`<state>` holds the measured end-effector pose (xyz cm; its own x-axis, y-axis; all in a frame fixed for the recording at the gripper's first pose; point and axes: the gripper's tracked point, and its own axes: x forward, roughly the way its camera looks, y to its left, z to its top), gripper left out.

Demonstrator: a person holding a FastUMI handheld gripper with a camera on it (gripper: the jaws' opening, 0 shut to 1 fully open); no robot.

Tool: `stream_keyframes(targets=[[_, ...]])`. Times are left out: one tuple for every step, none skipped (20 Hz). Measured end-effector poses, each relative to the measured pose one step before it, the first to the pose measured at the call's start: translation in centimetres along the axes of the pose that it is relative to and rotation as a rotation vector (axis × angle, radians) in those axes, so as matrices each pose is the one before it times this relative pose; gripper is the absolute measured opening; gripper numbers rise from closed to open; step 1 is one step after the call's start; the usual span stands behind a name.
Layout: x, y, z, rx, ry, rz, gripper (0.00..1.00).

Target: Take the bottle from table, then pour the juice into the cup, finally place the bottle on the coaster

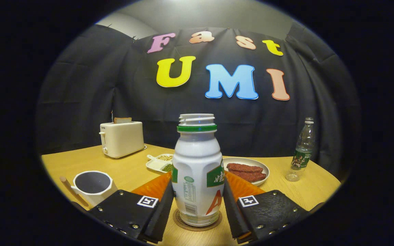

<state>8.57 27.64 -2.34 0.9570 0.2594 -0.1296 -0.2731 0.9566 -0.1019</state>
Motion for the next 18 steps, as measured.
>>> stream_keyframes(targets=[[0.034,0.108,-0.242,0.00245,0.00281,0.00106,0.71],[0.068,-0.019,-0.004,0.00552,0.00199,0.00000,0.71],[0.093,0.037,-0.155,0.00553,-0.00164,0.00161,0.71],[0.085,0.033,-0.071,0.00188,0.00097,0.00396,0.71],[-0.044,-0.020,0.014,0.00555,-0.00472,0.00121,0.71],[0.251,-0.031,0.155,0.00824,-0.00412,-0.00255,0.71],[-0.090,0.036,-0.182,0.00734,-0.00187,-0.00079,0.71],[0.090,0.027,0.063,0.00499,-0.00051,-0.00121,0.71],[-0.055,-0.001,-0.018,0.00352,-0.00120,-0.00044,0.71],[0.012,-0.023,0.071,0.00182,0.00244,-0.00154,0.71],[0.001,0.055,-0.121,-0.00436,0.00165,0.00210,0.71],[0.004,-0.054,-0.002,-0.00581,0.00090,0.00166,0.71],[0.006,-0.005,0.037,0.00127,-0.00497,-0.00171,0.73],[0.010,0.062,0.287,0.01036,-0.00857,0.00284,0.73],[-0.045,0.145,0.338,0.01957,-0.01189,0.00622,0.85],[-0.230,-0.036,0.339,0.01211,-0.00552,-0.00597,0.92],[-0.518,-0.050,0.171,0.00513,-0.00877,-0.00554,0.97],[-0.620,-0.105,0.786,0.00252,-0.01871,-0.00454,0.98]])
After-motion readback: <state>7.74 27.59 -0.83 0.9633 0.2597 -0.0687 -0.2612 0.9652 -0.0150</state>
